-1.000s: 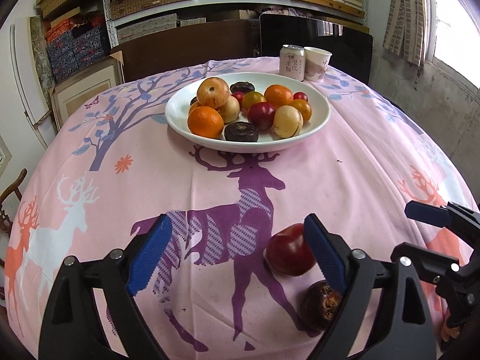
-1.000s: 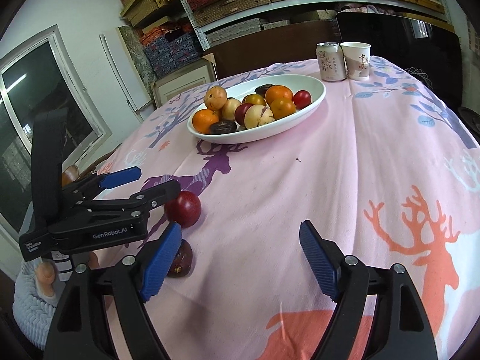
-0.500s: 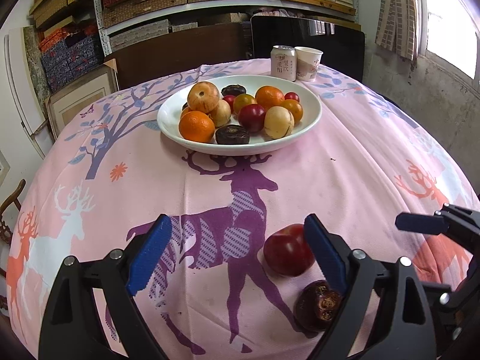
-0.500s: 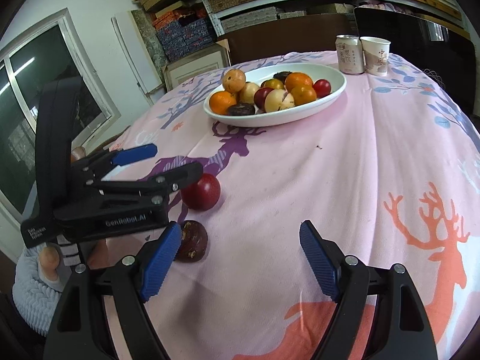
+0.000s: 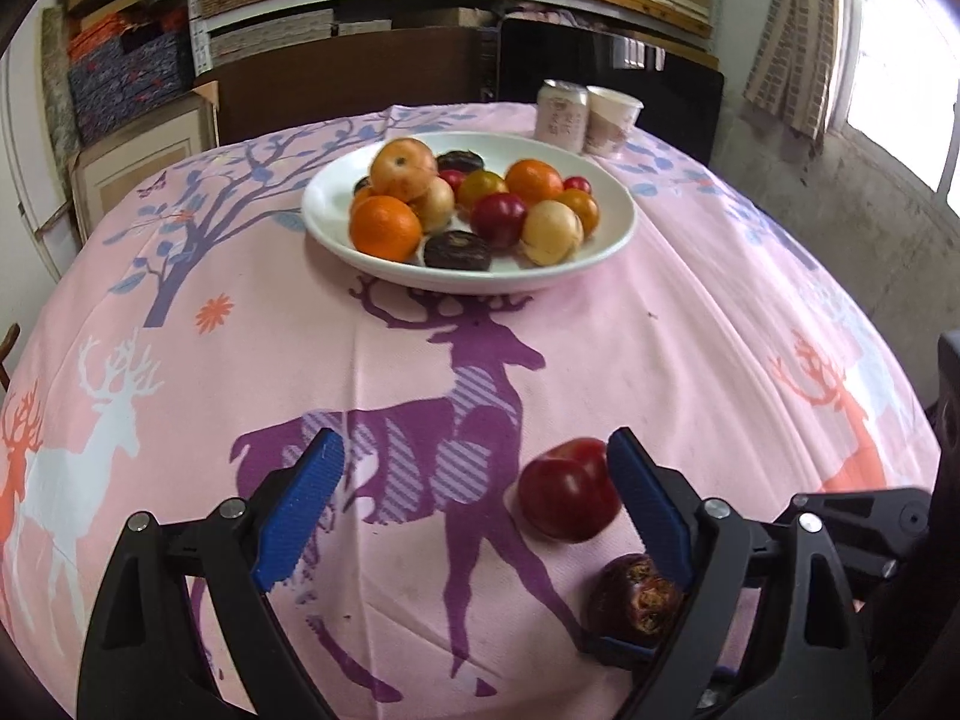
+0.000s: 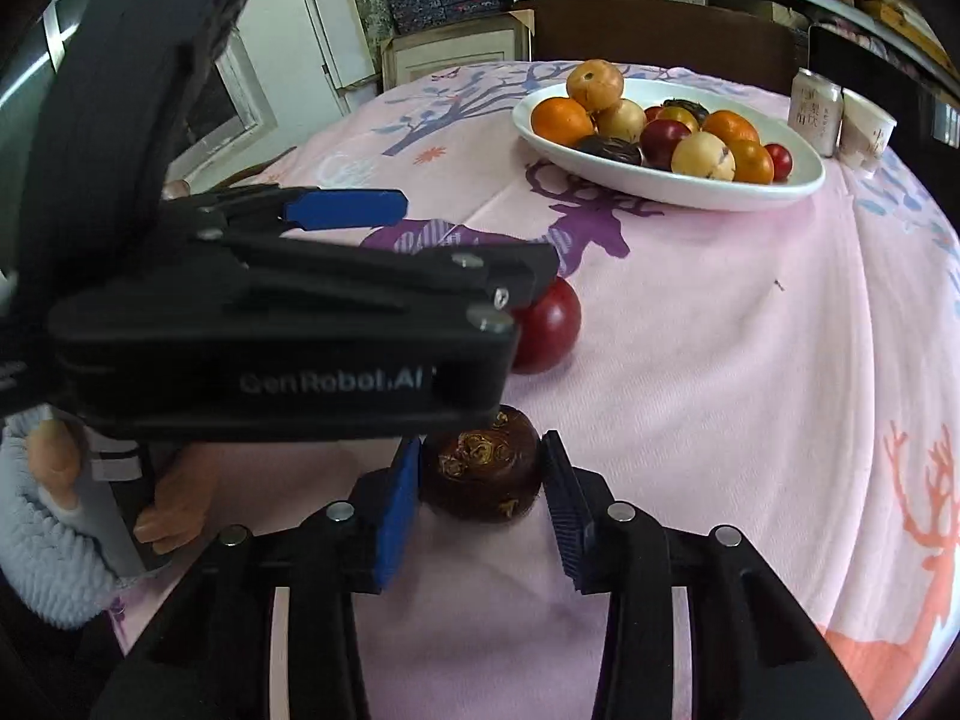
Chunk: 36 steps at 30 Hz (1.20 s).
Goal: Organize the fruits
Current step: 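Move both open tools to the last red plum and mangosteen, then grasp the red plum with the left tool while the right tool grasps the mangosteen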
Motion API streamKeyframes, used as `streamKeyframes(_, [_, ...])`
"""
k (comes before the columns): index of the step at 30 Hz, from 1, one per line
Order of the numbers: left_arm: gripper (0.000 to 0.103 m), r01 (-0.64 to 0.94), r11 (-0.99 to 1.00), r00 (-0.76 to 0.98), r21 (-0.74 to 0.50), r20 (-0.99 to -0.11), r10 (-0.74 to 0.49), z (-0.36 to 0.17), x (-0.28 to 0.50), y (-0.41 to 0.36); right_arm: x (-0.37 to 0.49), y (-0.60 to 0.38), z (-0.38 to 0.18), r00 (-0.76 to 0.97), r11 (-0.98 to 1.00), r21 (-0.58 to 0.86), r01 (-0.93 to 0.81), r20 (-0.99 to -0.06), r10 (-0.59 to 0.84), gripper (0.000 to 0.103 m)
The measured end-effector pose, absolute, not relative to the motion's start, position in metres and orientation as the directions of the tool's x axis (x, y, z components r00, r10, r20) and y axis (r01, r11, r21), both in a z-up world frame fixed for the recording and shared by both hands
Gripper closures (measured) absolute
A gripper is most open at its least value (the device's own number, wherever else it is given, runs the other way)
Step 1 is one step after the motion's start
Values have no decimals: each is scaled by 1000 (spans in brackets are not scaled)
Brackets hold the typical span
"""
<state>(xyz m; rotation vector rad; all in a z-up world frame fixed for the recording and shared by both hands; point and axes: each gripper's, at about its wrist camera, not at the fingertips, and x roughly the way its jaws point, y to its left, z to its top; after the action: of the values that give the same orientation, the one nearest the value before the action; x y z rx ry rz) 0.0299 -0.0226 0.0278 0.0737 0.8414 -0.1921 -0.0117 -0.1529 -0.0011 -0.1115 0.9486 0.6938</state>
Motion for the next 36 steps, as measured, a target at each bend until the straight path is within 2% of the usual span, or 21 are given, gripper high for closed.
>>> streamKeyframes(21, [15, 287, 953, 660, 98, -741, -123, 17, 20, -59, -12, -234, 1, 483, 856, 302, -419, -724, 492, 62])
streamKeyframes(24, [10, 284, 953, 659, 108, -744, -111, 15, 20, -58, -13, -241, 2, 499, 864, 308, -399, -717, 486, 62])
streamKeyframes(36, [10, 285, 956, 642, 74, -755, -133, 14, 10, -56, -10, -262, -3, 483, 832, 416, -367, -679, 553, 62])
